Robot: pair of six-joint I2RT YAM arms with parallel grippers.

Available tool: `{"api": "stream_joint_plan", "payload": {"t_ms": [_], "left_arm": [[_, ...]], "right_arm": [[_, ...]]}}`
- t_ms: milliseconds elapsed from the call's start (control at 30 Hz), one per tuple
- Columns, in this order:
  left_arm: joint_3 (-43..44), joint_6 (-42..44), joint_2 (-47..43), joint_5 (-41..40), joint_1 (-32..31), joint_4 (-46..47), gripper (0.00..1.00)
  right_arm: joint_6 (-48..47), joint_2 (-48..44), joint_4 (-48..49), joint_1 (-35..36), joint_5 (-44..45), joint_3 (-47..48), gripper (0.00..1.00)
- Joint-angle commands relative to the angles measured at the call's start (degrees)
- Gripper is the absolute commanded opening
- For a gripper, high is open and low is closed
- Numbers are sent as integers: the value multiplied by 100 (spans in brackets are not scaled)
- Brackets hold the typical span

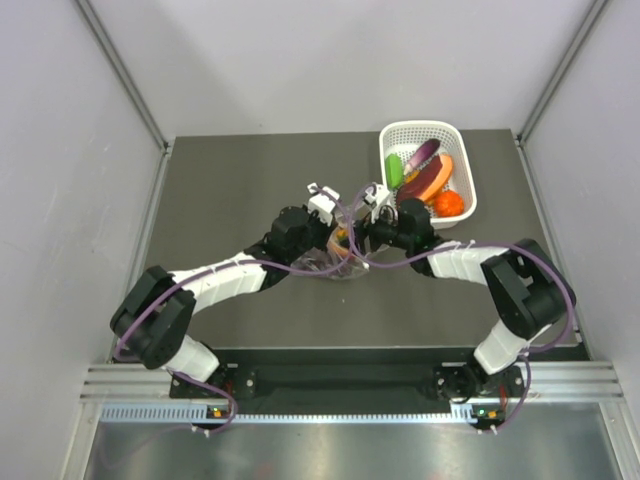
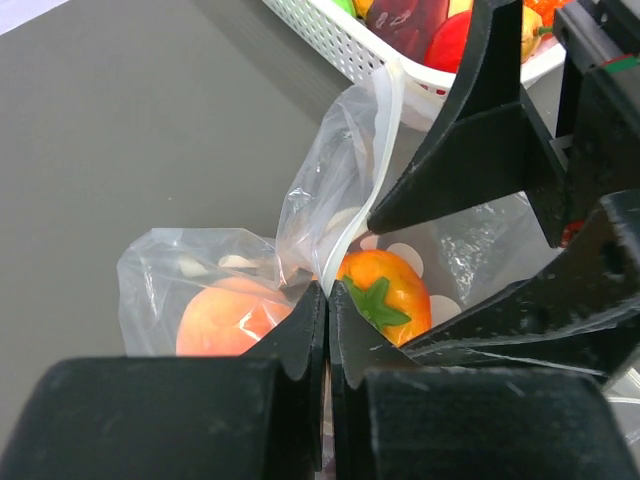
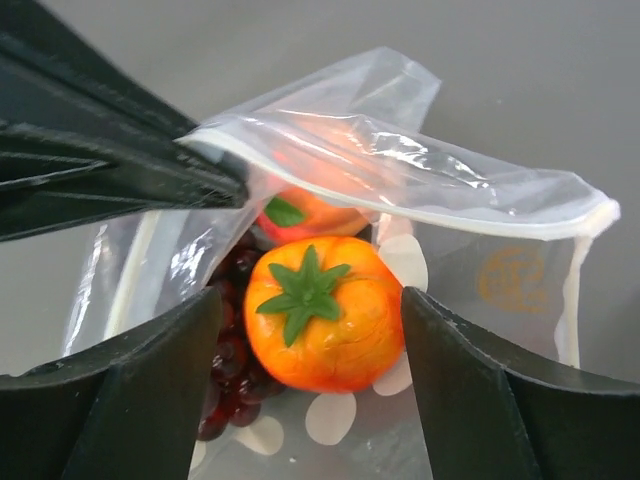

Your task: Open the zip-top bag and remove the fake food

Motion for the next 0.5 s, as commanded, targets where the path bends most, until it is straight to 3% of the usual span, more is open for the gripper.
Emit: {"api": "stream_joint_plan", "payload": {"t_ms": [0,167,467], "left_arm": [[-8,10,-107,47,26,306,0],[-52,1,-169,47,26,315,0],[-104,1,-213,47,35,315,0]], "right_arm": [[-184,84,-258,107,478,285,73],[-536,233,-759,309,1031,531,76],[-571,663,-900,406,848,777,78]]}}
